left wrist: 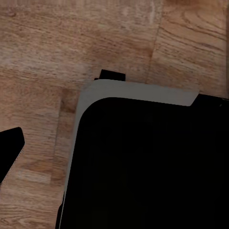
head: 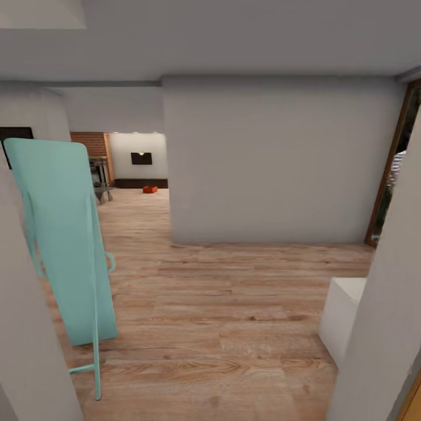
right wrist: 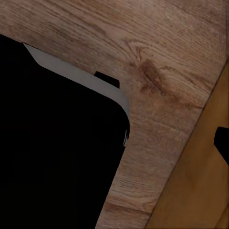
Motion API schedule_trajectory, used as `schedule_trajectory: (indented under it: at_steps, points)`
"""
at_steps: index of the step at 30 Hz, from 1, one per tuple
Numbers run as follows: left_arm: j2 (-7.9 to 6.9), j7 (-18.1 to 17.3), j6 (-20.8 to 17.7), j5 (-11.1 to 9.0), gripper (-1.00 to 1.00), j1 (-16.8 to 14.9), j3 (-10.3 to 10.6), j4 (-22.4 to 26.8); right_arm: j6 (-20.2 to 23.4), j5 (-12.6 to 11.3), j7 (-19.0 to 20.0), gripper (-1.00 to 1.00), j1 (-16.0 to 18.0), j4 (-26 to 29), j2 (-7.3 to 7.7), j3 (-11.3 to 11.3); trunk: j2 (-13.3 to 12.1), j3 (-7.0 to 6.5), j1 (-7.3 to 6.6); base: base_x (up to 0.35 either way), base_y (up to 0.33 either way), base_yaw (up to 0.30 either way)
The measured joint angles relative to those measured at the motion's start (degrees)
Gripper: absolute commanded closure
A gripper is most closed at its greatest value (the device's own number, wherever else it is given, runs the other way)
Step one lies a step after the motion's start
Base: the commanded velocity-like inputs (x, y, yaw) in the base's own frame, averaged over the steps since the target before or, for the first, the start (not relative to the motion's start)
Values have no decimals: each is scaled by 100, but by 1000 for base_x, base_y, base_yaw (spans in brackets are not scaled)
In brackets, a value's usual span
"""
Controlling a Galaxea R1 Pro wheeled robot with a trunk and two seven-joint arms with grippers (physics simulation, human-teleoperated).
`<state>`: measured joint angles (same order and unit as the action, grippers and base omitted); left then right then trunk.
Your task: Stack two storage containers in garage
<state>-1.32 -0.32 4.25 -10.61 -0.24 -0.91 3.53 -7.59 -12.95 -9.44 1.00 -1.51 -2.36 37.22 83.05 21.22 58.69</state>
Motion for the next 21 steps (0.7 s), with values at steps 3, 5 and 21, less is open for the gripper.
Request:
schedule_trajectory:
  at_steps: [3,5,21]
  points:
    - [0,0,0,1,-100,0,0,0,0,8,1,-100,0,0,-7,0,0,0,0,321,0,0]
    - [0,0,0,1,-100,0,0,0,0,11,2,-100,0,0,-10,0,0,0,0,322,0,0]
    - [0,16,14,0,-100,0,0,0,0,17,2,-100,0,0,-9,0,0,0,0,321,0,0]
